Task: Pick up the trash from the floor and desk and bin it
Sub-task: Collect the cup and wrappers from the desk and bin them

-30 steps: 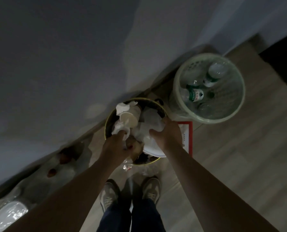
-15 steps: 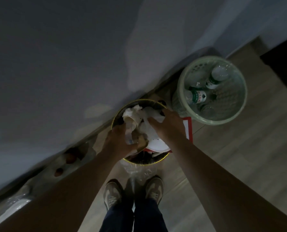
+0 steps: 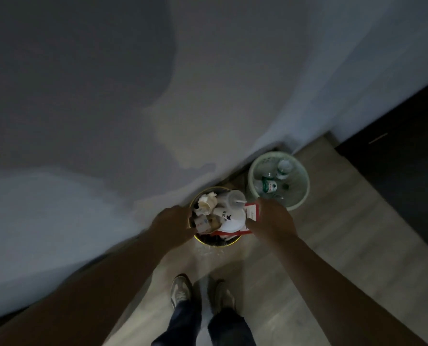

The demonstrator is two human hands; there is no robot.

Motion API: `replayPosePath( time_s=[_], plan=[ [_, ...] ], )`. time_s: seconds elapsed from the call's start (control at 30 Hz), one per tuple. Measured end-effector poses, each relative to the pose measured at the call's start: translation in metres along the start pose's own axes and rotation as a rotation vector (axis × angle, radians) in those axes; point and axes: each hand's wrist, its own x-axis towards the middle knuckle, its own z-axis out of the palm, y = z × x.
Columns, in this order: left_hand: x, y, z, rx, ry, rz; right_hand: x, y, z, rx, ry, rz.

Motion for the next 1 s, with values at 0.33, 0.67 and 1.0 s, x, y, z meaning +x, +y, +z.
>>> replayPosePath(
  time_s=[0.33, 0.67, 1.0],
  plan=[
    [-0.197, 0.032, -0.071, -0.041, 0.189, -0.086, -0.158, -0.051, -0.128, -0.172, -0.032, -0.492],
    [-0.388, 0.022, -0.096, -0.117, 0.538, -0.297, -0.254, -0.140, -0.192, -0.262, -0.024, -1.061],
    [-0.630, -0.023, -0.084, -0.106, 0.963, -0.689, -0.450, -0.306, -0.170, -0.262, 0.002, -1.735]
  ],
)
